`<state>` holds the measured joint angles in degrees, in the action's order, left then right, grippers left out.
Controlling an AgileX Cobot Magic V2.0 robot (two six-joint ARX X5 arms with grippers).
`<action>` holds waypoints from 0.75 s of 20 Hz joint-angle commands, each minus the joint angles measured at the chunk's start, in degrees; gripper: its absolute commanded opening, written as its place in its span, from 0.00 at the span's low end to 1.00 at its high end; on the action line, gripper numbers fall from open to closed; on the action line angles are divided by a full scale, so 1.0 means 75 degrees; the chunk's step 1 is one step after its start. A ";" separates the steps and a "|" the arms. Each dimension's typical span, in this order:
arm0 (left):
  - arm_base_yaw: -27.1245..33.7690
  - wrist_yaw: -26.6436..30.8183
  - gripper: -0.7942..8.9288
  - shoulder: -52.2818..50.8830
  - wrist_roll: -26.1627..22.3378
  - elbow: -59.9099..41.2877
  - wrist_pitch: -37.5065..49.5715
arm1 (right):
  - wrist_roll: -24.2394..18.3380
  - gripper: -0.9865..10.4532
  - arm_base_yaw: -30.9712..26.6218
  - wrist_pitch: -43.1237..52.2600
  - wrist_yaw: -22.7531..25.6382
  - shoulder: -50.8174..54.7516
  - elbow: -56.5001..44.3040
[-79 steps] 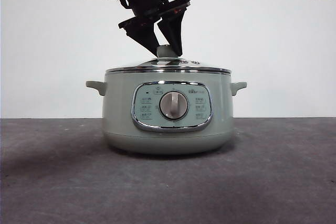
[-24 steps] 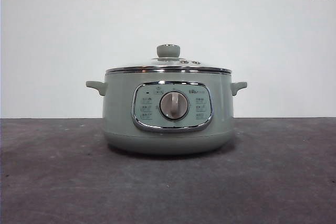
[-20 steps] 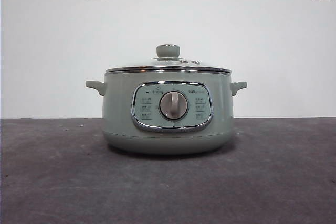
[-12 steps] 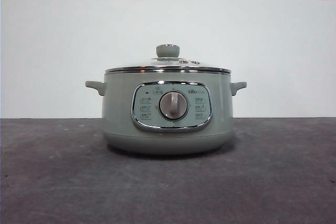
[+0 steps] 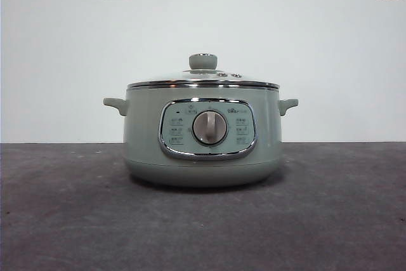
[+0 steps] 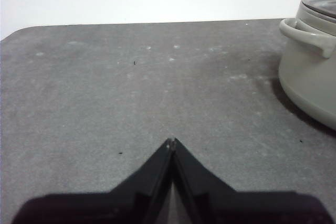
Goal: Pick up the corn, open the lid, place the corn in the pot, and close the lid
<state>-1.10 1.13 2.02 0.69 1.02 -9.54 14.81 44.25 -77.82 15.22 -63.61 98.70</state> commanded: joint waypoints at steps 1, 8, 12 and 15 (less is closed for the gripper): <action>-0.0009 -0.0006 0.08 0.0050 0.0050 -0.0079 0.0023 | 0.0055 0.09 -0.0003 -0.0169 0.0032 -0.0006 -0.0067; -0.0009 -0.0006 0.08 0.0251 0.0050 -0.0079 0.0023 | -0.1512 0.09 -0.1262 0.0895 0.0163 0.0475 -0.0583; -0.0009 -0.0003 0.08 0.0254 0.0050 -0.0079 0.0023 | -0.1915 0.09 -0.3316 0.5694 -0.1900 0.2486 -0.4334; -0.0009 -0.0003 0.08 0.0254 0.0050 -0.0079 0.0023 | -0.1923 0.09 -0.4704 0.9075 -0.2888 0.4205 -0.7630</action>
<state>-1.10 1.10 3.90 0.69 1.02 -9.54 0.97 9.10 -13.26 -6.07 -32.34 45.71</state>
